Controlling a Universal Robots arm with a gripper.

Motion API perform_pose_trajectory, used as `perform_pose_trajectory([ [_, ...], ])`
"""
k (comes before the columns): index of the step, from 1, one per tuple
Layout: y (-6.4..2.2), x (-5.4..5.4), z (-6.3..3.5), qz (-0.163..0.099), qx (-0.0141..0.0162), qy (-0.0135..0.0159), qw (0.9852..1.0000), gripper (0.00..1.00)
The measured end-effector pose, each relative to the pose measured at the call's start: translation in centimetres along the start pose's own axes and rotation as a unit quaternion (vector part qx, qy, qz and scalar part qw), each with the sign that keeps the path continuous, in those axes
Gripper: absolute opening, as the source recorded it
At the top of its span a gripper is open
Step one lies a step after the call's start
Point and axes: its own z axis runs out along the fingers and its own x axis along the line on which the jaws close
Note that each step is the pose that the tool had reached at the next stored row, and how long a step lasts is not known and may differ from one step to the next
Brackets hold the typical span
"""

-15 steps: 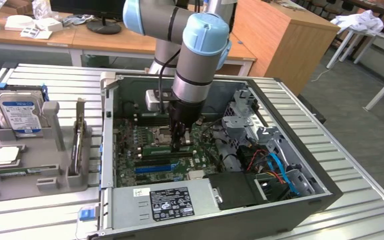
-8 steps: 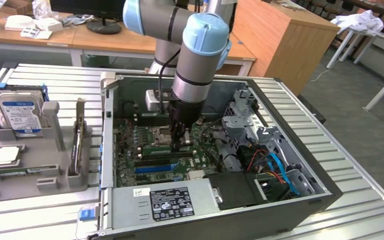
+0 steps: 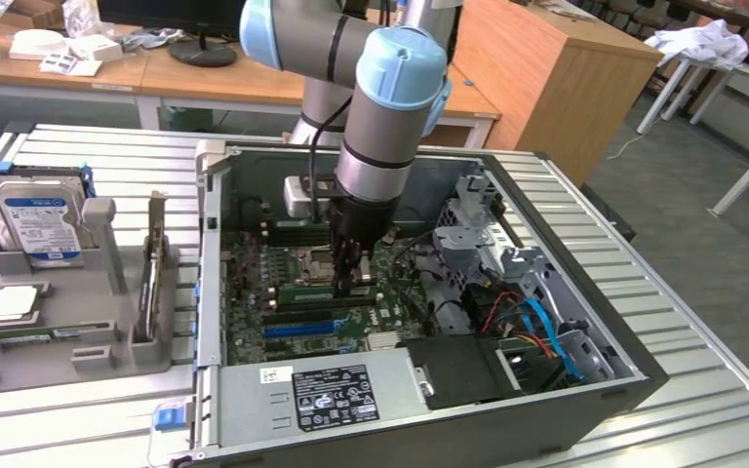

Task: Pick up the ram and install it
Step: 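Insert the ram into the slot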

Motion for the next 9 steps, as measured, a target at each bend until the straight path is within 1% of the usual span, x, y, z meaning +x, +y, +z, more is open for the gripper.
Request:
perform_pose_trajectory([
  [9, -0.08, 0.00, -0.02, 0.002, -0.0001, -0.0001, 1.0000, 0.13],
])
